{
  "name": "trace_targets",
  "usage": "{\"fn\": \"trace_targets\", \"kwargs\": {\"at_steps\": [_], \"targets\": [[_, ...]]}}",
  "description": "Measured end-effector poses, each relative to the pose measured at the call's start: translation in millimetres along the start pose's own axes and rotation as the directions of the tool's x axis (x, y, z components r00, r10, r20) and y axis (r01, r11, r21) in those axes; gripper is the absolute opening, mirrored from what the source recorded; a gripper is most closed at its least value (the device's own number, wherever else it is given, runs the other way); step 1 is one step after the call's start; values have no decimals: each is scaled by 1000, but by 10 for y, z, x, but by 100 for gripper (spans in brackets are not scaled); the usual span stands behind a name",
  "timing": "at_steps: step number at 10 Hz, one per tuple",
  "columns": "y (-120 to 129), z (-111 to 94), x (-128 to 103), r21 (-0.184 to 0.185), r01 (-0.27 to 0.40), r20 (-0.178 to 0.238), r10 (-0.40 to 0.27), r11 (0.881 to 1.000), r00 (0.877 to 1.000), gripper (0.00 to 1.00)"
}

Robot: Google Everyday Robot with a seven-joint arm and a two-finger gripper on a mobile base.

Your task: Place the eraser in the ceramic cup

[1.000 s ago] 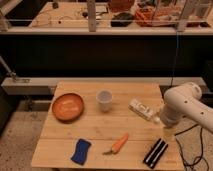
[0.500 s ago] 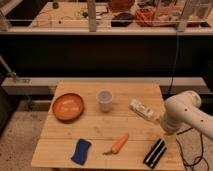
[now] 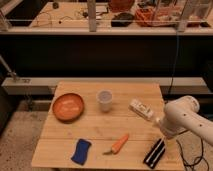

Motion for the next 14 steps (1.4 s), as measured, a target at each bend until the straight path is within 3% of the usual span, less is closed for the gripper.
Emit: {"fn": "trace_targets", "kwargs": {"at_steps": [7,14], "targets": [[92,249,-14,-14,110,-4,-111,994,994,80],[192,467,2,-21,176,-1,-176,984,984,80]]}}
